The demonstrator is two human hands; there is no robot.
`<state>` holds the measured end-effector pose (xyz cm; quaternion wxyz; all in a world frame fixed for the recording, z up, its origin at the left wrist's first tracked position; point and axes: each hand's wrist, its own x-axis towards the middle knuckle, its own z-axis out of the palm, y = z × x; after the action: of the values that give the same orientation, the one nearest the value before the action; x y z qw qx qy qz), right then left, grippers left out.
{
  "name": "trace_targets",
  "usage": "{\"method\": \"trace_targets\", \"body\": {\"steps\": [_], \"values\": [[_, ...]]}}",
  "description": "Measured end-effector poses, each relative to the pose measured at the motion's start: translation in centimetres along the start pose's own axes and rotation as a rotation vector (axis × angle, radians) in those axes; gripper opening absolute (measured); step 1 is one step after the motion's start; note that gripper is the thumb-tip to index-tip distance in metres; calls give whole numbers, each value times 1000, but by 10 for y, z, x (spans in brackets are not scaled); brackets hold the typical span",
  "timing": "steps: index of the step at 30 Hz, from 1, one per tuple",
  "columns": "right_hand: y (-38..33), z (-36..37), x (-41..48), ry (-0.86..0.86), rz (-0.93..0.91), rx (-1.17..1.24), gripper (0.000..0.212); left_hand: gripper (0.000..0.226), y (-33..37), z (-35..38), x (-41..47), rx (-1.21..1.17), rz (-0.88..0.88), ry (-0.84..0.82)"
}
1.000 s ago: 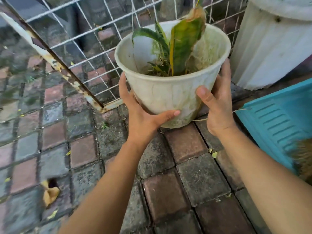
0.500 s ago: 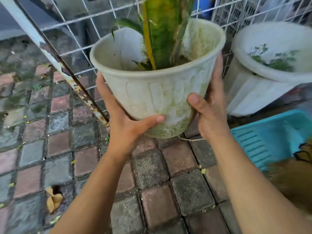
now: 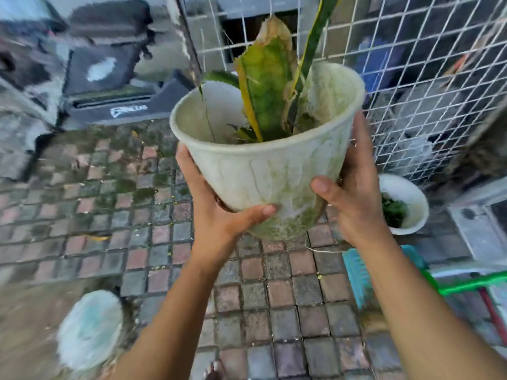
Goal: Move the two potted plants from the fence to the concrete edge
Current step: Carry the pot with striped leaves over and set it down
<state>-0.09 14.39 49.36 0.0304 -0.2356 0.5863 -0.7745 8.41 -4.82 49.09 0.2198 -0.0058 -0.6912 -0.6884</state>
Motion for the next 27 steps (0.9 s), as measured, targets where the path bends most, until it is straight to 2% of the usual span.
{"method": "trace_targets", "body": {"steps": [8,12,17,27], "values": [[-264,146,12,-202,79,-61,102,126,294,-71,-33,56,-50,230],[-336,215,19,-293,46,-26,101,131,387,-111,-46,46,-29,313],[-386,324,35,-413,-24,31,100,135,473,-189,-59,92,70,471],[-390,538,65,-659,-119,252,100,138,556,-351,-75,185,196,712]]}}
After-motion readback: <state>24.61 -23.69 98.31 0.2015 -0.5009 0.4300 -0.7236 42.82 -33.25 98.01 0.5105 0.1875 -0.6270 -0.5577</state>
